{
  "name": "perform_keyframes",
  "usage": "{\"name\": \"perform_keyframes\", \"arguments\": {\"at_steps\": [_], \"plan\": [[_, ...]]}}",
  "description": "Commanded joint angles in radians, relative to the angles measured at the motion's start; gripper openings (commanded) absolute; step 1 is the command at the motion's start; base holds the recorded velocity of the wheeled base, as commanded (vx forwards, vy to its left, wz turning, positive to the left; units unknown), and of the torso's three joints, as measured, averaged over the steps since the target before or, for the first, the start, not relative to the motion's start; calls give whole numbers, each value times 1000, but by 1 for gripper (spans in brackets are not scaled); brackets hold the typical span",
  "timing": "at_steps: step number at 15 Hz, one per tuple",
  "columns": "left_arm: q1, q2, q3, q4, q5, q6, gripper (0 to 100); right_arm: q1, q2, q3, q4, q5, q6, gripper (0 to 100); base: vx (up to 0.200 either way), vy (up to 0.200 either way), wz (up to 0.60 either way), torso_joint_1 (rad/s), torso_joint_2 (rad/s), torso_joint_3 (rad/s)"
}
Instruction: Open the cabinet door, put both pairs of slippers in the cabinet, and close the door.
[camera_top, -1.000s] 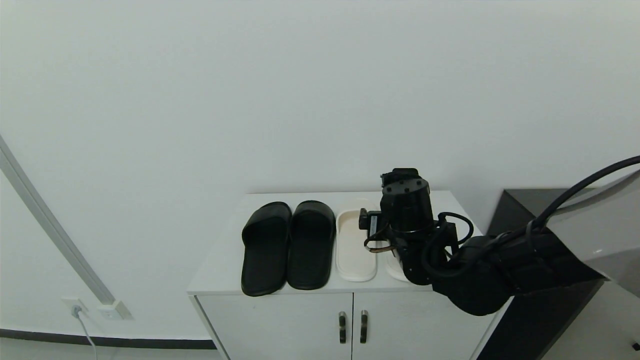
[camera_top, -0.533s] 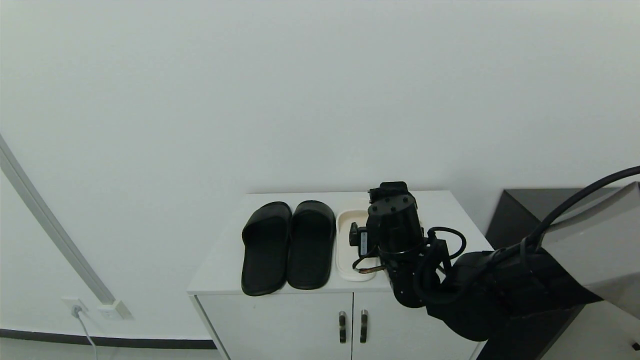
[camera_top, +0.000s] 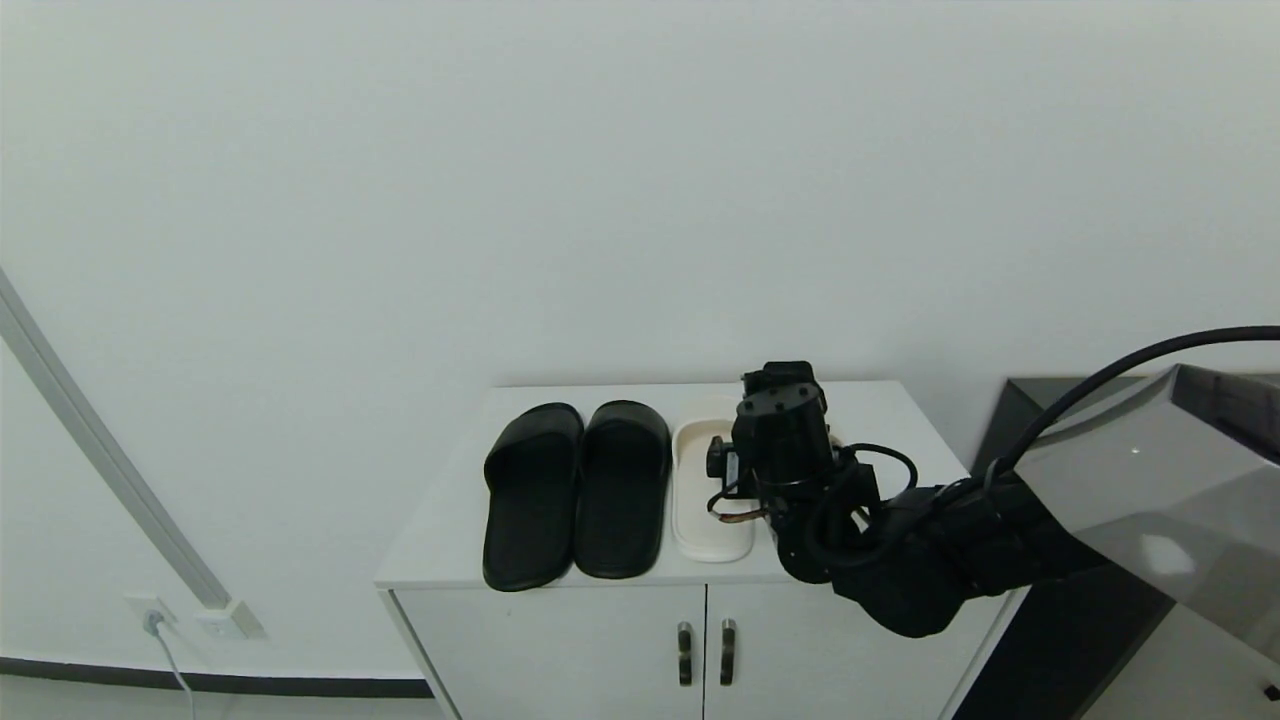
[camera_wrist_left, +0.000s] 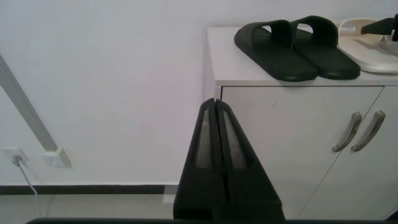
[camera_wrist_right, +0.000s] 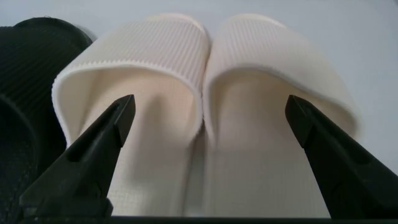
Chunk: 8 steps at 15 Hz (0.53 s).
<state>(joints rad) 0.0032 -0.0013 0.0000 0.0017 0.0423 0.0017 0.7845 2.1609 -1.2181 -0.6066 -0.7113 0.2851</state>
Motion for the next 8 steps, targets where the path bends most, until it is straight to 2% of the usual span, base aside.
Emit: {"name": "perform_keyframes", "arguments": {"at_steps": [1, 5, 6, 8], "plan": [[0, 1, 0, 0, 1, 0, 0, -11, 42, -38, 1, 6, -1, 100, 0, 0, 0, 0, 0, 0], [0, 1, 0, 0, 1, -2, 0, -24, 82, -106, 39, 7, -3, 100, 0, 0, 0, 0, 0, 0], [0, 1, 0, 0, 1, -2, 0, -28, 93, -121, 41, 7, -3, 0, 0, 0, 0, 0, 0, 0], [0, 1, 0, 0, 1, -2, 0, -31, 102, -136, 42, 19, -4, 0, 0, 0, 0, 0, 0, 0]]}}
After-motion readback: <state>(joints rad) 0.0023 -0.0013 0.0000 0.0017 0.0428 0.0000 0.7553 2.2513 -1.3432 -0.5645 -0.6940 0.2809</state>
